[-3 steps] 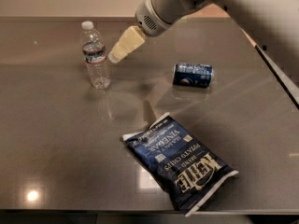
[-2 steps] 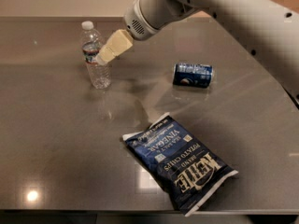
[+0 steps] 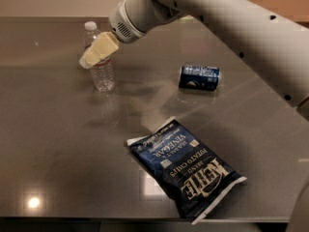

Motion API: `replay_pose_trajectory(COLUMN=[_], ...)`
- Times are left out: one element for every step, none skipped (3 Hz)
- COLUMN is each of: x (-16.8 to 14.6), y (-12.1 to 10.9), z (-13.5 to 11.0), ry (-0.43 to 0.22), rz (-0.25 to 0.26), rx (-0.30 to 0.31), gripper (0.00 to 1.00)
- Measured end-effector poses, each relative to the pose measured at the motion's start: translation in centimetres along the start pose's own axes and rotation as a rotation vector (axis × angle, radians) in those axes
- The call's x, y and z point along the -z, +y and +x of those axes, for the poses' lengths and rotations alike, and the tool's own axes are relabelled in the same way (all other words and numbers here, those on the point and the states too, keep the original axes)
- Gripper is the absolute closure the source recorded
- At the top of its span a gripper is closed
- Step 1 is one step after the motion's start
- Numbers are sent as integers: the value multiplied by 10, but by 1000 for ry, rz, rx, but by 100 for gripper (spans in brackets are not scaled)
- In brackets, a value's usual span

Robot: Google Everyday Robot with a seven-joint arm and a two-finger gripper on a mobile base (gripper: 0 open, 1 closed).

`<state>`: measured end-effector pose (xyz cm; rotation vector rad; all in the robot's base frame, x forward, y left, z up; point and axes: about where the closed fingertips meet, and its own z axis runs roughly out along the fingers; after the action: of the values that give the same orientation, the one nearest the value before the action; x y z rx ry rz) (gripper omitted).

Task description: Move water bottle near pepsi can

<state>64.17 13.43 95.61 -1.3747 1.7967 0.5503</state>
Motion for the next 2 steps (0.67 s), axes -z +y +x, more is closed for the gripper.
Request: replay_pose_trajectory(x=[-11,-18], y=[3,3], z=[-12,-17], ry=[-23,-33], rz=[-16,-26], rx=[13,16], gripper=[0,17])
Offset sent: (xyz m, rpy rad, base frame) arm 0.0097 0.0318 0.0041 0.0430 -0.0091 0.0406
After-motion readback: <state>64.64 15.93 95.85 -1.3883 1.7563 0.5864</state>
